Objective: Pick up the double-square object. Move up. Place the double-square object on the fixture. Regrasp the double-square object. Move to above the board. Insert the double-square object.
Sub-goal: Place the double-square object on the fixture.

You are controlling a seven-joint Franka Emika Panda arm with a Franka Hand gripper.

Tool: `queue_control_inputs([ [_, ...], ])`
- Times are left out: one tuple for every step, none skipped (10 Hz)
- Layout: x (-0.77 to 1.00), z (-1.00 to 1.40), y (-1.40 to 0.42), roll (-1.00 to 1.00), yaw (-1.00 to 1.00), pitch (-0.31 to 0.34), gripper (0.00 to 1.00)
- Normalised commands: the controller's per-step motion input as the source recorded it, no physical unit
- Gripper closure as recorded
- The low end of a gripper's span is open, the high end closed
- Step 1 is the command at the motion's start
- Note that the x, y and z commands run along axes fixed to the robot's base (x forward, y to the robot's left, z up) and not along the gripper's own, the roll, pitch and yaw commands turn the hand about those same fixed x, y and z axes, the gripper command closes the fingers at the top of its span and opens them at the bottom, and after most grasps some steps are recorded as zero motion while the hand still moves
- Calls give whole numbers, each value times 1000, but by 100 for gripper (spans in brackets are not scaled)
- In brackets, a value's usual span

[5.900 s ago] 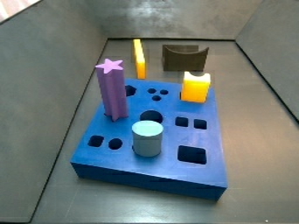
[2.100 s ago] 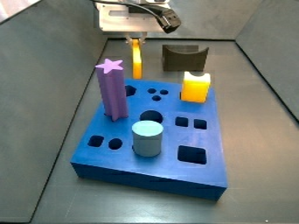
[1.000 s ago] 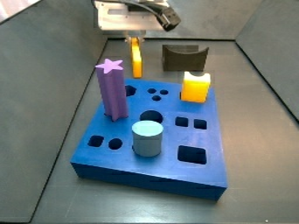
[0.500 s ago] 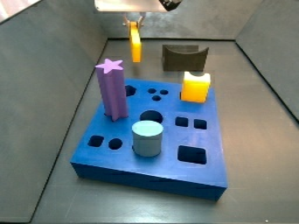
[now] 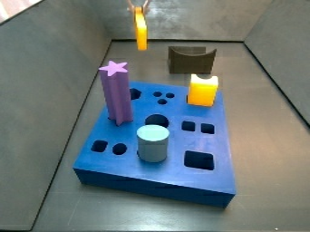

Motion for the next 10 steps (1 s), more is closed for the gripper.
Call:
queue_control_inputs([
  [-6, 814, -9, -53, 7, 32, 100],
  [1, 598, -9, -66, 6, 42, 100],
  [4, 487, -8, -72, 5, 49, 100],
  [10, 267, -6, -83, 2, 56, 100],
  [1000, 49, -218, 46, -738, -264, 100],
  [1000, 5, -205, 36, -645, -233, 100],
  [1000, 4, -184, 30, -523, -192, 100],
  [1000, 9, -160, 20, -314, -91, 100],
  [1000, 2, -151, 18, -208, -39, 100],
  [1000, -3, -132, 19, -143, -11, 100],
])
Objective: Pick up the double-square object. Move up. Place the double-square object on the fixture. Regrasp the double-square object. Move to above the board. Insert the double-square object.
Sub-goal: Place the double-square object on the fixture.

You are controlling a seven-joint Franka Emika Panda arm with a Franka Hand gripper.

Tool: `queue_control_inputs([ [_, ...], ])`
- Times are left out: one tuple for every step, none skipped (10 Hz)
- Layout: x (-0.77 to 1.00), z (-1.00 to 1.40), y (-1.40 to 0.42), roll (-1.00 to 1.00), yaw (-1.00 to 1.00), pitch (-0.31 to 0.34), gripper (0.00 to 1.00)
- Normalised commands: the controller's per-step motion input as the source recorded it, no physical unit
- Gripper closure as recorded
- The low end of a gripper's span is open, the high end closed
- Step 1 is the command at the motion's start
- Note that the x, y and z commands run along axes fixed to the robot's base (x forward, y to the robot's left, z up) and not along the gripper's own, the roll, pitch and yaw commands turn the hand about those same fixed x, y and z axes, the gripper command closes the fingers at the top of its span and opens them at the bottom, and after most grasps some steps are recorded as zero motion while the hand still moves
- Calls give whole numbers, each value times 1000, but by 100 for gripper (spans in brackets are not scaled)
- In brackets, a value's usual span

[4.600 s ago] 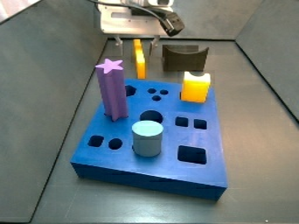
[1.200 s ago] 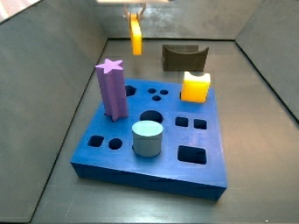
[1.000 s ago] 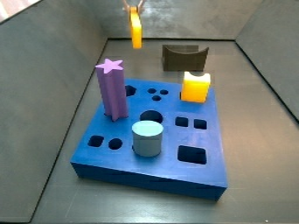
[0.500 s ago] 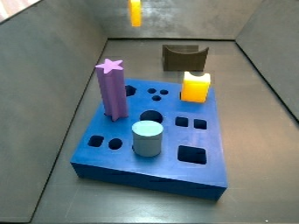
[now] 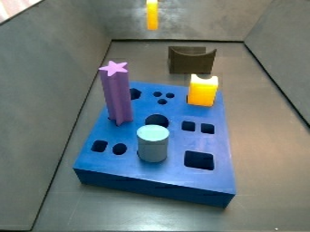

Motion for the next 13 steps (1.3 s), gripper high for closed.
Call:
queue_control_inputs([
  [1000, -8, -116, 21, -101, 10, 100],
  [1000, -10, -100, 29, -65, 34, 100],
  [1000, -9, -86, 37, -43, 52, 100],
  [1000, -9, -71, 48, -21, 75, 100],
  [1000, -8, -62, 56, -8, 91, 100],
  [1000, -6, -54, 61, -1, 101, 100],
  [1000, -8, -39, 71, 9, 121, 100],
  [1000, -5, -35, 76, 13, 134, 100],
  [1000, -3, -26, 84, 18, 146, 100],
  [701, -27, 356, -1000, 166, 212, 100],
  [612, -20, 332, -1000, 145, 211, 100],
  [563, -10, 267, -1000, 117, 215, 100],
  [455, 2, 137, -1000, 81, 227, 100],
])
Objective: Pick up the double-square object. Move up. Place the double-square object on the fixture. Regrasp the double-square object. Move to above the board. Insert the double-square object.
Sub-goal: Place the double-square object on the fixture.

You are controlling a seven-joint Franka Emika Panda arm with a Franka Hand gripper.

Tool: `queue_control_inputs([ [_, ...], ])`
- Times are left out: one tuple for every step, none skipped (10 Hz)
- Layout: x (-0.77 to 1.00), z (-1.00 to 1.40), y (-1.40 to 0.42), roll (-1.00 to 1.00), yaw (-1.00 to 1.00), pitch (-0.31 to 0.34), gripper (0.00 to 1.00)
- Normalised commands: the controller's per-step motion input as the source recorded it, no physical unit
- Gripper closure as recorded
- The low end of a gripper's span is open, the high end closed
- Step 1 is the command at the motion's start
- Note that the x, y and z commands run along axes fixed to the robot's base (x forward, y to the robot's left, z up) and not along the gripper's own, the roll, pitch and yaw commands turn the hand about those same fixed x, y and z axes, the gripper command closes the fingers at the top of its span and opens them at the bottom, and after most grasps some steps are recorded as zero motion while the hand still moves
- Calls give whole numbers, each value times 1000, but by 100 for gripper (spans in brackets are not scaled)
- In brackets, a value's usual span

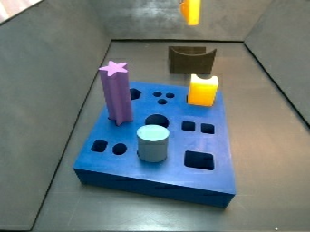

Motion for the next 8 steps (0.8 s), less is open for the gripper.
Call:
queue_control_inputs([
  [366, -1, 102, -1000, 59, 237, 100],
  [278, -4, 78, -1000, 31, 250, 100],
  [188, -3, 66, -1000, -1, 265, 100],
  [80, -3, 58, -933, -52, 266, 100],
  [47, 6, 52, -760, -86, 208, 100],
  [46, 0, 48, -583, -110, 158, 100],
  [60, -6, 47, -404, -120, 127, 100],
  [70, -2, 33, -239, -114, 104, 100],
])
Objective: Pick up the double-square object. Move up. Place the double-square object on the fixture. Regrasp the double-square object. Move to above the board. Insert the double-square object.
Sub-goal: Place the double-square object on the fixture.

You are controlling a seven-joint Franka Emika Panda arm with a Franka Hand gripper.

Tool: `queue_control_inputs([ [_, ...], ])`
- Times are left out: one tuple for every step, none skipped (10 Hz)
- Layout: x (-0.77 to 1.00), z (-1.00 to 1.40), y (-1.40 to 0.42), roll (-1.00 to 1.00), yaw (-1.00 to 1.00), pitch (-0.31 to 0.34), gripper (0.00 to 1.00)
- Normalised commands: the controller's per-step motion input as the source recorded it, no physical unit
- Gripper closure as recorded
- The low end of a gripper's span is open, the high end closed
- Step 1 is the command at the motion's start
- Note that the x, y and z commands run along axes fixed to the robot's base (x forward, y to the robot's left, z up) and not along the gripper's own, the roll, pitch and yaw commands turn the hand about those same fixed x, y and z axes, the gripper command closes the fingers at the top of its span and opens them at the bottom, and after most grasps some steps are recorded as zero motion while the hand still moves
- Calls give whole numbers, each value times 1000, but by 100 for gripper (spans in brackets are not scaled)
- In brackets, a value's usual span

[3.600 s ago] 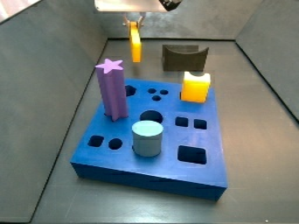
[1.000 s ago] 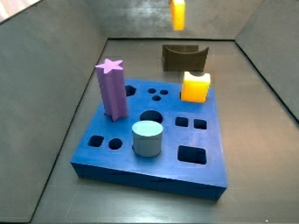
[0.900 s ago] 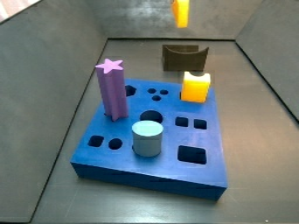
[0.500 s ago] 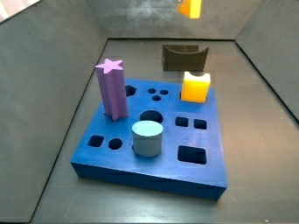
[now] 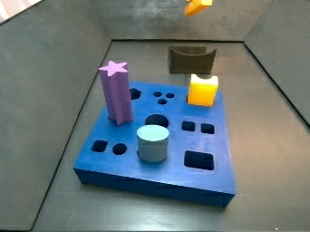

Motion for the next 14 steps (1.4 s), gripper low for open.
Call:
queue_control_inputs([
  [119, -1000, 75, -1000, -149, 30, 100],
  [124, -1000, 86, -1000, -151, 17, 100],
  [133, -1000, 87, -1000, -150, 29, 100],
  [138, -1000, 86, -1000, -148, 40, 100],
  [149, -1000, 98, -1000, -152, 44, 100],
  [160, -1000, 105, -1000, -165, 37, 100],
  [175, -1000, 115, -797, -148, 25, 100],
  [182, -1000, 122, -683, -137, 20, 100],
  [172, -865, 115, -459, -116, 15, 100],
  [135, -595, 80, -271, -98, 12, 100],
  [104, -380, 60, -209, -91, -2, 100],
  [77, -357, 51, -146, -82, -10, 100],
  [66, -353, 38, -111, -74, -31, 100],
  [65, -354, 38, -111, -63, -31, 100],
])
